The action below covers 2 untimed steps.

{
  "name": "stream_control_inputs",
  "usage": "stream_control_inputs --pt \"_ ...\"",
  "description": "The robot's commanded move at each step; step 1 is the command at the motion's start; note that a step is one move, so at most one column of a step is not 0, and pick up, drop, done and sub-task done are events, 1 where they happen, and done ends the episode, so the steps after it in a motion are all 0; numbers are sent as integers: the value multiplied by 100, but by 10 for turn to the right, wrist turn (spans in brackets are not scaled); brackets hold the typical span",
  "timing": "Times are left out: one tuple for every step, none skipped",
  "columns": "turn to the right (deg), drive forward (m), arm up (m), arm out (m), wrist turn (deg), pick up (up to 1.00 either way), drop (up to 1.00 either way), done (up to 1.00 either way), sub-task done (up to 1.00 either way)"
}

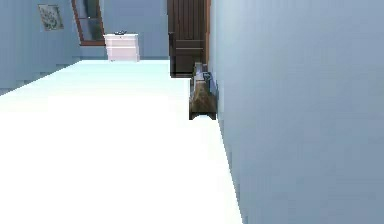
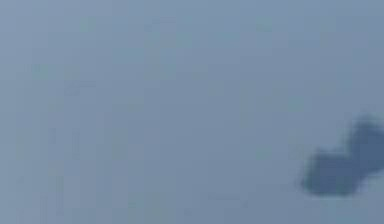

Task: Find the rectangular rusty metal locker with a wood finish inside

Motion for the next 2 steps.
stream_control_inputs --pt "-90 0 0 0 0 0 0 0 0" --pt "0 100 0 0 0 0 0 0 0"
